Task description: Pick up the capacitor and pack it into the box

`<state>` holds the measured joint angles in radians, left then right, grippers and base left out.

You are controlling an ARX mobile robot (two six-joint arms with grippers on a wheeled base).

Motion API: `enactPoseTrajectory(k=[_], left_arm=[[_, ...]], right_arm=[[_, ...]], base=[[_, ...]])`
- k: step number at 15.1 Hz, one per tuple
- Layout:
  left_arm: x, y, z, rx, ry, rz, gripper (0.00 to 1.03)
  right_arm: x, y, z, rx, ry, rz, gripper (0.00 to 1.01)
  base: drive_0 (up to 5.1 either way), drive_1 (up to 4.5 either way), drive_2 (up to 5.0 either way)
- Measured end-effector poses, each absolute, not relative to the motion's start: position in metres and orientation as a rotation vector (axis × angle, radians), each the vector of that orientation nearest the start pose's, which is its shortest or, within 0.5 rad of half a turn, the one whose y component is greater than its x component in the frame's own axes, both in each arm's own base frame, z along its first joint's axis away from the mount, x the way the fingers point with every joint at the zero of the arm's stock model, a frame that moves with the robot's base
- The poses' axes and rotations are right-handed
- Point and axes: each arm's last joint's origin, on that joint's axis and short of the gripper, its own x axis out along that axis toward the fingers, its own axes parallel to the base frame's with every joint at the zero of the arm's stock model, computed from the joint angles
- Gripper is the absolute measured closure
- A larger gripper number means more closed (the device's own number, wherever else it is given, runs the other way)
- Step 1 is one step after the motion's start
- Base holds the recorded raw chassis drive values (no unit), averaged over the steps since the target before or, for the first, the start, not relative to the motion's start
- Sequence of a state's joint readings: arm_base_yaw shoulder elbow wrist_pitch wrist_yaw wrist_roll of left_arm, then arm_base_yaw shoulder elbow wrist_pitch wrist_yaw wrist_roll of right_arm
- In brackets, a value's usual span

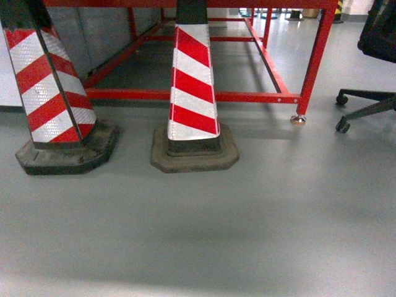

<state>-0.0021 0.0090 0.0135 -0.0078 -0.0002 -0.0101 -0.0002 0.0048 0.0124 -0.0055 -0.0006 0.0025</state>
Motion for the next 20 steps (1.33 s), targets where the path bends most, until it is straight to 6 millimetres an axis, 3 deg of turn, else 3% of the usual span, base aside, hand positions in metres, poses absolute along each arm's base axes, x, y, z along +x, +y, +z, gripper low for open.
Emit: enactPoseTrajectory(k=[3,20], left_arm=[[0.0974,-0.0002,0.167,-0.01,0.0,-0.002,0.59],[0.0974,-0.0002,0.1673,-0.01,-0.003,-0.002,0.59]], right_arm=[[0.0972,0.0,0.1669,0.002,-0.003,0.001,0.03],[0.0972,0.0,0.1671,0.002,-0.004,0.0,0.03]], base=[[-4.9,2.53,2.5],[0.0,3.95,-4.0]])
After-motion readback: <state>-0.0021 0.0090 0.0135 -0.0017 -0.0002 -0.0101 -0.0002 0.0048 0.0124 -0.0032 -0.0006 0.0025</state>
